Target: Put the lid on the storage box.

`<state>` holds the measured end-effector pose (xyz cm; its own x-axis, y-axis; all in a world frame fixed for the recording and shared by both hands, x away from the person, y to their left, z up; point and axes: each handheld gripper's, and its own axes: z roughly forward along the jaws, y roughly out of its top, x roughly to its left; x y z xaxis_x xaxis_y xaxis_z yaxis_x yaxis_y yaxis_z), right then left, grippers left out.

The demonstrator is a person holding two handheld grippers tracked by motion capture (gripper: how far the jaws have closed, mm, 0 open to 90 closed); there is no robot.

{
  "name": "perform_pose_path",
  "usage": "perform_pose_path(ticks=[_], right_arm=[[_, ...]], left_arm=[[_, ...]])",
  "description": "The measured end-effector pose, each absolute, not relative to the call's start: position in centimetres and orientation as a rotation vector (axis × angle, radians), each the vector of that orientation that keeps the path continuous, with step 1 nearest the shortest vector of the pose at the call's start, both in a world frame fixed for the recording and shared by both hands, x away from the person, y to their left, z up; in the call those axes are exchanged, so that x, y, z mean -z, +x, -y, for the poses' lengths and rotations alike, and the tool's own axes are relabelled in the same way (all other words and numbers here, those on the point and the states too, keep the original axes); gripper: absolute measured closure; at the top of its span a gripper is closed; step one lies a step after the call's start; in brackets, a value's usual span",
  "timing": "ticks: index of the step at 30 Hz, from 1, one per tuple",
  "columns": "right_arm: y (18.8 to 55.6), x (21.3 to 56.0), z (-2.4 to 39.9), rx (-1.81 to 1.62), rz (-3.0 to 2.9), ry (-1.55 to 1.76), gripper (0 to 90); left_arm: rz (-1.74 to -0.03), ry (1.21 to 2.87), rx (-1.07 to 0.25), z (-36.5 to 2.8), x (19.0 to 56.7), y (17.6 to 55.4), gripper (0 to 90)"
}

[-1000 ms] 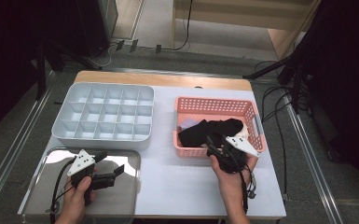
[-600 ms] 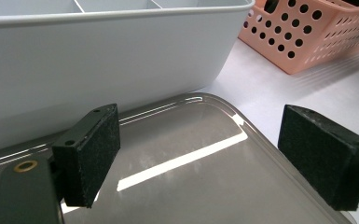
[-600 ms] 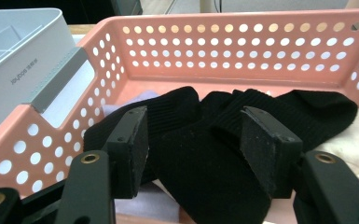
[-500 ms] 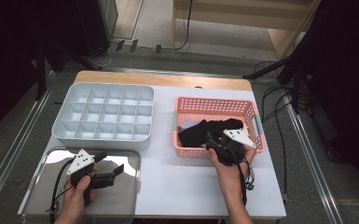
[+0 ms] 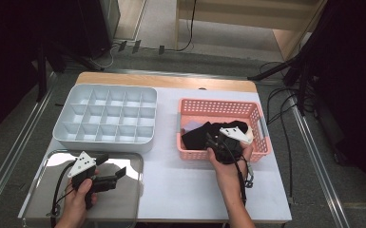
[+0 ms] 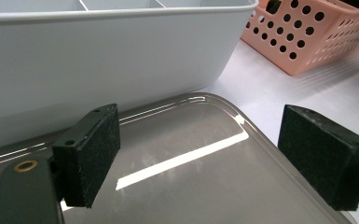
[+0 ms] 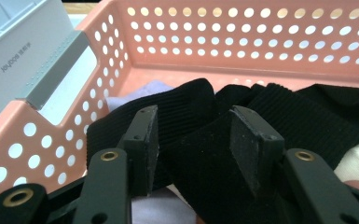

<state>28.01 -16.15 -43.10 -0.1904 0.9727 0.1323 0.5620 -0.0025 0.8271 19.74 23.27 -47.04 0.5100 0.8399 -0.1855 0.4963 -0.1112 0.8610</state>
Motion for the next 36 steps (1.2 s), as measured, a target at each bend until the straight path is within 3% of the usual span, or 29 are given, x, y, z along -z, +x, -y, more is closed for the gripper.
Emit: perform_pose_path(ticks=[11,17,18,29,36], right_arm=[[28.6,43.8,15.2,-0.975,-1.811,1.678,57.2],[28.8,43.9,15.9,-0.939,-1.821,1.702,85.1],[28.7,43.9,16.0,-0.953,-1.817,1.708,86.5],[27.8,41.5,14.9,-1.112,-1.849,1.564,87.2],[29.4,41.8,18.4,-1.070,-1.763,1.642,86.5]], left_arm=[[-1.134,1.763,-0.435,-23.3,47.0,19.7,14.0],[-1.135,1.763,-0.435,-23.3,47.0,19.7,14.0],[-1.135,1.762,-0.435,-23.3,47.0,19.7,14.0],[-1.138,1.758,-0.436,-23.3,47.0,19.7,14.0],[-1.140,1.756,-0.428,-23.4,47.0,19.8,14.0]])
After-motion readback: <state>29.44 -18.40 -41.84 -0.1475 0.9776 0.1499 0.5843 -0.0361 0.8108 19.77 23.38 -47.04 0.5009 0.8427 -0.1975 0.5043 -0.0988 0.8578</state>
